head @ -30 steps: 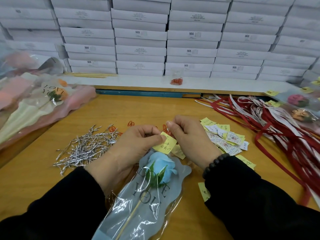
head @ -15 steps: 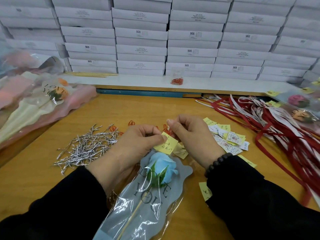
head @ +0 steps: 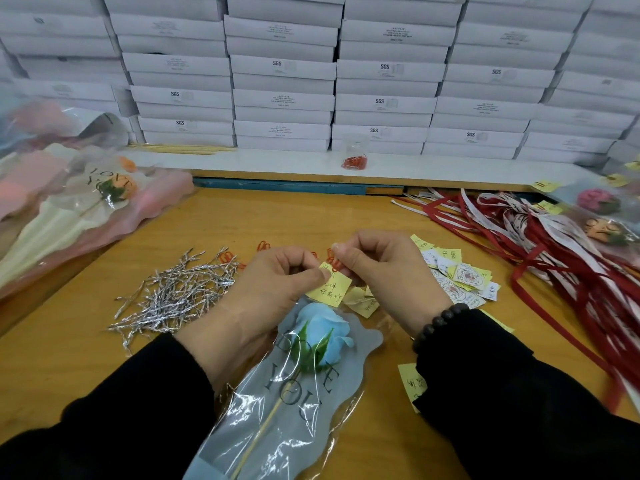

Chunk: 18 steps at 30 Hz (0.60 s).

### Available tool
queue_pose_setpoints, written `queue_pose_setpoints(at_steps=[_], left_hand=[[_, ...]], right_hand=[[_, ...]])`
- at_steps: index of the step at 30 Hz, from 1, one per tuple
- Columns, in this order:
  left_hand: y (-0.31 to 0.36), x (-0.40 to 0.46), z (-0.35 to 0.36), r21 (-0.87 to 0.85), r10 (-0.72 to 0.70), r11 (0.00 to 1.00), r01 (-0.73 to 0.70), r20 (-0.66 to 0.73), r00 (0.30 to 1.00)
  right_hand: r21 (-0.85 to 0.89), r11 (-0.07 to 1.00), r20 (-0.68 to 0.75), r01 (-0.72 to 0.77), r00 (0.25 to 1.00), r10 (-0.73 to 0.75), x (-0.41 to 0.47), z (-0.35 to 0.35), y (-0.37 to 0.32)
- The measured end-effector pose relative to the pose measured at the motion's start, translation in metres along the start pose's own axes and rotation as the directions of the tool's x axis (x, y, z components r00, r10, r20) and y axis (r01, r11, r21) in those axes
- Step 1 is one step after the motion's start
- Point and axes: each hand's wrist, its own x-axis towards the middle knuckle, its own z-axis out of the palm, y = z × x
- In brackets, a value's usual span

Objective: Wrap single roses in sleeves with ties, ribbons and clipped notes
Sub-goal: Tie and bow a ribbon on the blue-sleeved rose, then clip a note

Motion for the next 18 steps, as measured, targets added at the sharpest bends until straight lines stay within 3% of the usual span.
queue_pose_setpoints(at_steps=[12,18], left_hand=[[-0.0013,0.0001,0.0006,0.013,0.001,1.000,0.000,-0.012,1.000],[-0.0001,-0.0015,0.0030,-0.022,0.008,1.000,-0.008,-0.028,1.000]], right_hand=[[-0.170,0.985,-0.042,-0.020,0.999,0.013,-0.0033,0.0058,0.0022],[-0.154,0.988,-0.067,0.010,0.998,-0.021,-0.0055,0.0070,0.0015]])
